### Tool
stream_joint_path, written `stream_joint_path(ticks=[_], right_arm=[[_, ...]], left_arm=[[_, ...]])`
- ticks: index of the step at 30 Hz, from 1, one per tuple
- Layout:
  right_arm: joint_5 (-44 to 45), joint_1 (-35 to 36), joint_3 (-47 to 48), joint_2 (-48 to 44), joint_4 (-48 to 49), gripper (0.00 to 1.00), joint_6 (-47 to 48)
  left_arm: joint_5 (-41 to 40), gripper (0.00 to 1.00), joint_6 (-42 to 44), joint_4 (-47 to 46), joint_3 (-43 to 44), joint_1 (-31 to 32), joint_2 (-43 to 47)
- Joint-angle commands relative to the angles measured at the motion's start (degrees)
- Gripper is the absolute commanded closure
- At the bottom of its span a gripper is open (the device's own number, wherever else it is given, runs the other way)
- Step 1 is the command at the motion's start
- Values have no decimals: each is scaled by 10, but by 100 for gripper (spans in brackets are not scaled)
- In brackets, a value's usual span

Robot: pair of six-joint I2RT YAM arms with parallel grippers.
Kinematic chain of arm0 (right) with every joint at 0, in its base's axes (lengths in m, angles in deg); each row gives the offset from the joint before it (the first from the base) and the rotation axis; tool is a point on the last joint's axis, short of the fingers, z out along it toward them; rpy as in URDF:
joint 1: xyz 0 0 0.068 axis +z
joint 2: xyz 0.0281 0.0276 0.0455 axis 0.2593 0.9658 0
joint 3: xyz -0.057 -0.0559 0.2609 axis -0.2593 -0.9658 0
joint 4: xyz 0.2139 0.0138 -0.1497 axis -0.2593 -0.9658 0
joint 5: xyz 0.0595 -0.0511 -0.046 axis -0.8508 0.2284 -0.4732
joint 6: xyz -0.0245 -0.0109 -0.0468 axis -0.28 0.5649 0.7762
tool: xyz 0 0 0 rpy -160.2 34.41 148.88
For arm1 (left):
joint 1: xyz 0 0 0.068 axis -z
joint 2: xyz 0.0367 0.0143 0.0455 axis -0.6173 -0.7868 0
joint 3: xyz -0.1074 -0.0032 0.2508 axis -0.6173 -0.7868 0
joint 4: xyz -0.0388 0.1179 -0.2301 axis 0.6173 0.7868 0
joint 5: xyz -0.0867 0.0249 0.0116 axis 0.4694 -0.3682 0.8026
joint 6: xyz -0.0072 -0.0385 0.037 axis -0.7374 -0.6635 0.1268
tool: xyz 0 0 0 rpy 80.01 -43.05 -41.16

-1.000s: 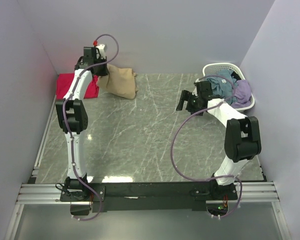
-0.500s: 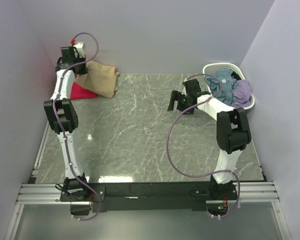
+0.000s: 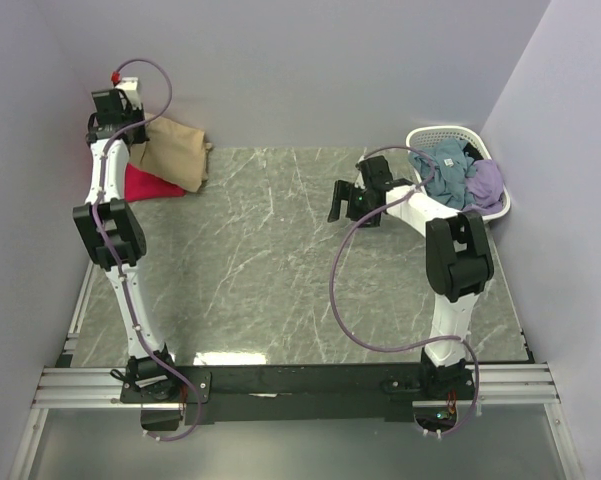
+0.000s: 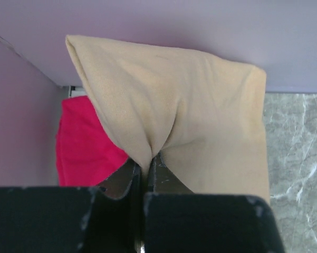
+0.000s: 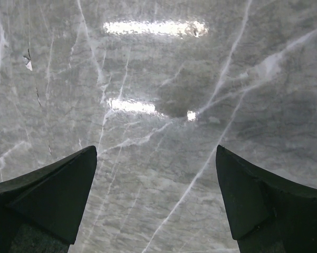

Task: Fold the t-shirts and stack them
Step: Neatly place the folded tshirt to the corner, then reset both grippers

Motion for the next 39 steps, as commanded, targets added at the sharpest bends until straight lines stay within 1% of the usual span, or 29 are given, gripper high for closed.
stream_joint_path(ticks=[1, 5, 8, 12, 19, 21, 22, 23, 25, 26, 28, 29, 30, 32, 33, 34, 35, 36, 39], right_arm=[[0, 12, 34, 15, -3, 0, -4], [0, 18, 50, 30, -12, 0, 0], [-1, 20, 52, 34, -13, 0, 1], [-3, 21, 53, 40, -13, 0, 2], [3, 23, 51, 41, -18, 0, 7], [4, 23, 54, 43, -22, 0, 9], [5, 23, 54, 44, -23, 0, 10], [6, 23, 55, 44, -24, 0, 10], [7, 23, 55, 45, -26, 0, 11], [7, 23, 55, 45, -25, 0, 11], [6, 23, 56, 45, -24, 0, 12], [5, 23, 57, 48, -25, 0, 11], [3, 23, 58, 48, -25, 0, 11], [4, 23, 58, 49, -24, 0, 11], [3, 23, 56, 49, -23, 0, 11], [4, 23, 54, 45, -22, 0, 10], [5, 22, 54, 45, -21, 0, 10], [5, 23, 53, 44, -21, 0, 11], [0, 23, 53, 44, -19, 0, 10]], left_arm=[[5, 99, 1, -62, 38, -18, 79], [12, 99, -14, -67, 40, -37, 91], [-12, 99, -15, -73, 20, -49, 96], [-19, 99, -16, -77, -9, -58, 91], [-1, 99, -27, -79, -38, -59, 26], [8, 93, -33, -82, -49, -59, 12], [7, 88, -36, -85, -53, -59, -1], [-1, 61, -38, -85, -56, -59, -5], [-15, 40, -41, -94, -68, -59, -11], [-24, 21, -39, -99, -74, -59, -12], [-44, 21, -37, -97, -74, -60, -17], [-50, 19, -37, -99, -73, -59, -17], [-72, 15, -39, -101, -76, -60, -12], [-85, 6, -40, -109, -78, -59, -3], [-86, 4, -42, -111, -83, -59, 4], [-105, 3, -44, -116, -90, -59, 25], [-106, 1, -48, -125, -97, -59, 38], [-102, 1, -50, -128, -108, -59, 50], [-92, 1, -50, -141, -135, -55, 125]])
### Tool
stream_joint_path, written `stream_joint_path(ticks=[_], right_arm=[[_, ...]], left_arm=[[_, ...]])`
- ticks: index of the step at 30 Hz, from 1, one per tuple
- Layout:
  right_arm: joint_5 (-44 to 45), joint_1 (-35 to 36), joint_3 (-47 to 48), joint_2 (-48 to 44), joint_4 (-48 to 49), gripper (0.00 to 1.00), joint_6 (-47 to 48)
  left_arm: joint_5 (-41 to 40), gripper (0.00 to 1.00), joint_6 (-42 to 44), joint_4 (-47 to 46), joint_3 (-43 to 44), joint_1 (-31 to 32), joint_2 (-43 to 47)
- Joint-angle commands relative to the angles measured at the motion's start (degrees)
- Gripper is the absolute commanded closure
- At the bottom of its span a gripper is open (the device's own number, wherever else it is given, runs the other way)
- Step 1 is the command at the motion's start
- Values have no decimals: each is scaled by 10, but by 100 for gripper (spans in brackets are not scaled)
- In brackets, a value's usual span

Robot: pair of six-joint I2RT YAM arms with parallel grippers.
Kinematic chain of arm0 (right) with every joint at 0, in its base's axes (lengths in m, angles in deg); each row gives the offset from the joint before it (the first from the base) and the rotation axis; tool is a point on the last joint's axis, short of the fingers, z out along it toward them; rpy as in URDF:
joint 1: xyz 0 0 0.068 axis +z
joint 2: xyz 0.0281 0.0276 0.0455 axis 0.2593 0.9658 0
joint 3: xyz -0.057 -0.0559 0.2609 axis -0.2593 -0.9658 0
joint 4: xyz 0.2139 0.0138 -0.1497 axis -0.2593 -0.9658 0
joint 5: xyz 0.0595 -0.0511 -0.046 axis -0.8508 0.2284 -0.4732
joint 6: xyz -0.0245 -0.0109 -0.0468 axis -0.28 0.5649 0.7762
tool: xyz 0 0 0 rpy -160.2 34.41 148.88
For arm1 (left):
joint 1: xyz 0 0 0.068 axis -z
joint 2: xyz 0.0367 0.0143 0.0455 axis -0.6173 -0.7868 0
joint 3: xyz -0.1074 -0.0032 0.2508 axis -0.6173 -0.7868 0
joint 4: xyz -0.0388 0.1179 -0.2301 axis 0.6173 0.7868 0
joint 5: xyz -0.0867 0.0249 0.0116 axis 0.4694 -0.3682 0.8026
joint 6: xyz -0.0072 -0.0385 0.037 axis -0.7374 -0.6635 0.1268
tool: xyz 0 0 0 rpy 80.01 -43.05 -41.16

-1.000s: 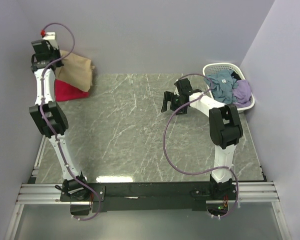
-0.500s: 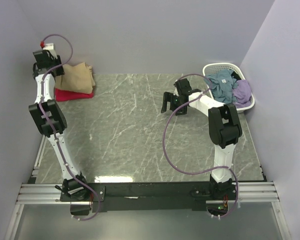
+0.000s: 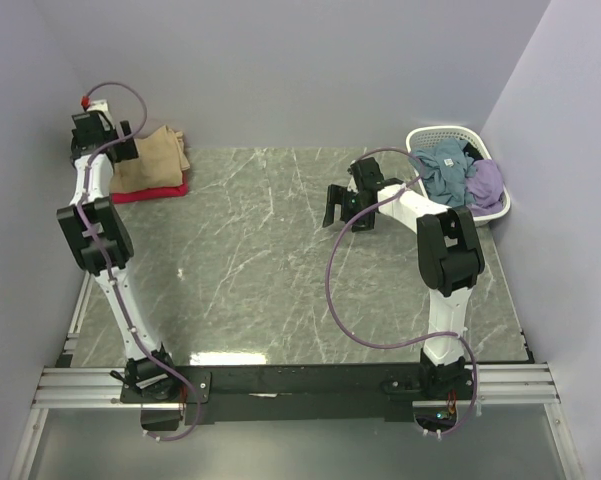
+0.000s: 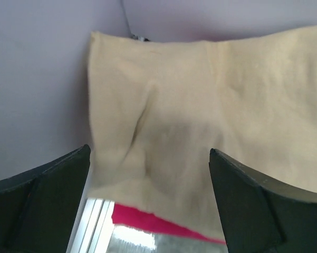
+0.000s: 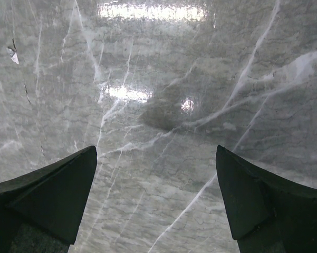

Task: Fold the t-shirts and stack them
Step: Reset both grippers

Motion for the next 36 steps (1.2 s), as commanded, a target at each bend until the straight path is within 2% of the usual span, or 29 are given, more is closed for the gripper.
stream_joint_path(ticks=[1, 4, 6, 10, 13, 16, 17, 20, 25, 31, 32, 36], right_arm=[[-3, 6, 21, 0, 5, 0, 6], [-5, 6, 8, -11, 14, 0, 4], [-5, 6, -2, -24, 18, 0, 4], [4, 6, -23, -58, 24, 0, 3], [13, 7, -44, -96, 28, 0, 3], [30, 6, -66, -140, 26, 0, 5], [35, 6, -79, -152, 28, 0, 7], [56, 6, -101, -196, 29, 0, 11], [87, 6, -122, -248, 25, 0, 14], [102, 6, -151, -285, 29, 0, 8], [108, 5, -157, -289, 30, 0, 10], [130, 6, -169, -310, 35, 0, 10]], left_arm=[[-10, 1, -30, -51, -23, 8, 139], [19, 1, -35, -49, -39, 25, 197], [9, 1, -34, -51, -54, 52, 234], [-4, 1, -34, -38, -68, 117, 272], [3, 1, -73, -26, -83, 162, 293], [38, 1, -117, -57, -160, 205, 336], [46, 0, -122, -68, -213, 228, 349], [42, 1, -148, -95, -307, 272, 394], [48, 1, -175, -114, -399, 331, 441], [-3, 1, -183, -103, -458, 402, 471], [-44, 1, -188, -102, -477, 420, 475], [-94, 1, -210, -113, -541, 457, 519]])
